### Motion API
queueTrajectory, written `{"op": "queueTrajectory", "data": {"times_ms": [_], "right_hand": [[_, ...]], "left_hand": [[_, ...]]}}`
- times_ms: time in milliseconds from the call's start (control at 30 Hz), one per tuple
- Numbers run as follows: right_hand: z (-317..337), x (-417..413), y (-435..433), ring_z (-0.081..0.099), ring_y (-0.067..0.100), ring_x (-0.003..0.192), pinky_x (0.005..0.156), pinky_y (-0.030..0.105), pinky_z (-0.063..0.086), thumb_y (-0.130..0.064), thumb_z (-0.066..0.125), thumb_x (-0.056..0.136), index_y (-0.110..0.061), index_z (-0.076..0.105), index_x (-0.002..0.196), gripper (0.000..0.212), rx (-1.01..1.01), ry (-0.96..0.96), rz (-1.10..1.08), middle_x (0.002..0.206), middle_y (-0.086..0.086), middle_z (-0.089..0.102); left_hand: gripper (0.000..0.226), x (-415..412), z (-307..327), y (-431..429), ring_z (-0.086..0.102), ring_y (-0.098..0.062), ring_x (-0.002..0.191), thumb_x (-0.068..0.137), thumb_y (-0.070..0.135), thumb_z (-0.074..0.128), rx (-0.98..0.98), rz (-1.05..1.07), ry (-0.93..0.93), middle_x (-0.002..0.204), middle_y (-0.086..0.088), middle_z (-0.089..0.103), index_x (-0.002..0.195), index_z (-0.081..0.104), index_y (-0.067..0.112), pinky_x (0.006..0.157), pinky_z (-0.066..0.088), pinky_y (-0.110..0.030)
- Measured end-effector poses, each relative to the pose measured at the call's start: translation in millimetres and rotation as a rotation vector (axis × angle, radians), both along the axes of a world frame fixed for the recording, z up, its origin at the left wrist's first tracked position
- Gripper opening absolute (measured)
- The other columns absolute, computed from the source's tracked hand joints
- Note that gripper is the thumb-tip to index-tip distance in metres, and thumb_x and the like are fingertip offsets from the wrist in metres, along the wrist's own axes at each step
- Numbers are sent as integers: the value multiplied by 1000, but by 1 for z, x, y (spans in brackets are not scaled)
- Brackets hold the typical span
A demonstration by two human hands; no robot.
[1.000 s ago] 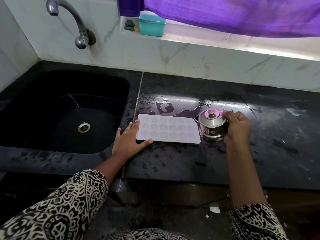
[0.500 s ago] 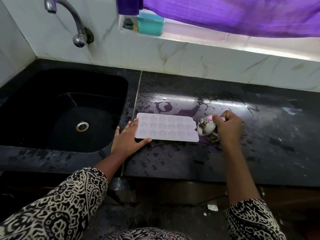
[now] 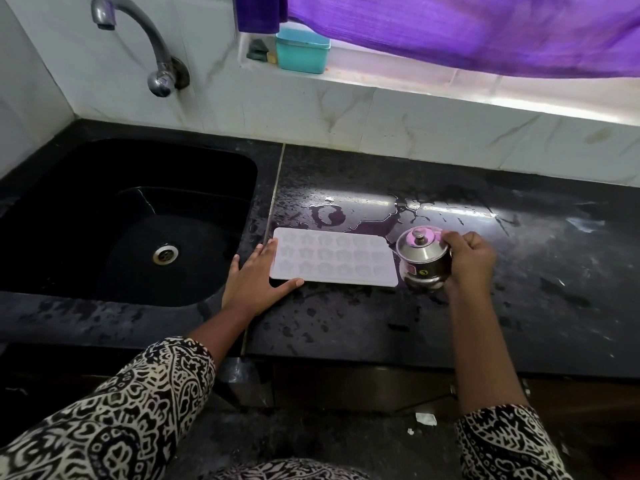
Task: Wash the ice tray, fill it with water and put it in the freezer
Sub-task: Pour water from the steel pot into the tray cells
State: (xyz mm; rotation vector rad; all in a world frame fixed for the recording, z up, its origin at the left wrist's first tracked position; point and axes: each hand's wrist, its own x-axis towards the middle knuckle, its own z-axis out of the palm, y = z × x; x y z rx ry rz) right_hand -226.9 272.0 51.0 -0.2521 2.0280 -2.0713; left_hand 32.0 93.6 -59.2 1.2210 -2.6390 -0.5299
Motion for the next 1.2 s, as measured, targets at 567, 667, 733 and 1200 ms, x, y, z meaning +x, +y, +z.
{"op": "queueTrajectory", "data": {"times_ms": [567, 667, 733, 1200], "right_hand": [[22, 8, -49, 61, 12, 59, 52, 24, 52, 2, 65, 81, -12, 52, 69, 22, -344, -410, 9, 64, 1, 65], [28, 8, -83, 59, 15, 66, 58, 27, 51, 2, 66, 80, -13, 51, 66, 25, -343, -427, 57, 72, 3, 62], [25, 7, -105, 57, 17, 70, 62, 29, 50, 0, 66, 80, -12, 51, 65, 25, -341, -433, 93, 73, 4, 61], [-36, 1, -195, 45, 15, 59, 55, 24, 40, -1, 64, 81, -14, 45, 59, 31, -270, -496, 103, 63, 2, 49]], "left_hand": [[114, 0, 2, 0, 9, -8, 149, 64, 93, 17, 7, 0, -6, 162, 10, 15, 156, 5, 26, 119, 3, -46], [114, 0, 3, 0, 9, -8, 149, 64, 93, 17, 17, 0, -2, 162, 10, 15, 156, 5, 27, 119, 3, -46], [112, 0, 3, -1, 9, -7, 149, 66, 91, 20, 26, 3, 4, 162, 11, 14, 156, 5, 27, 120, 2, -46], [106, -2, -1, -6, 7, -3, 148, 70, 87, 33, 61, 12, 28, 161, 14, 16, 155, 6, 29, 121, 0, -44]]}}
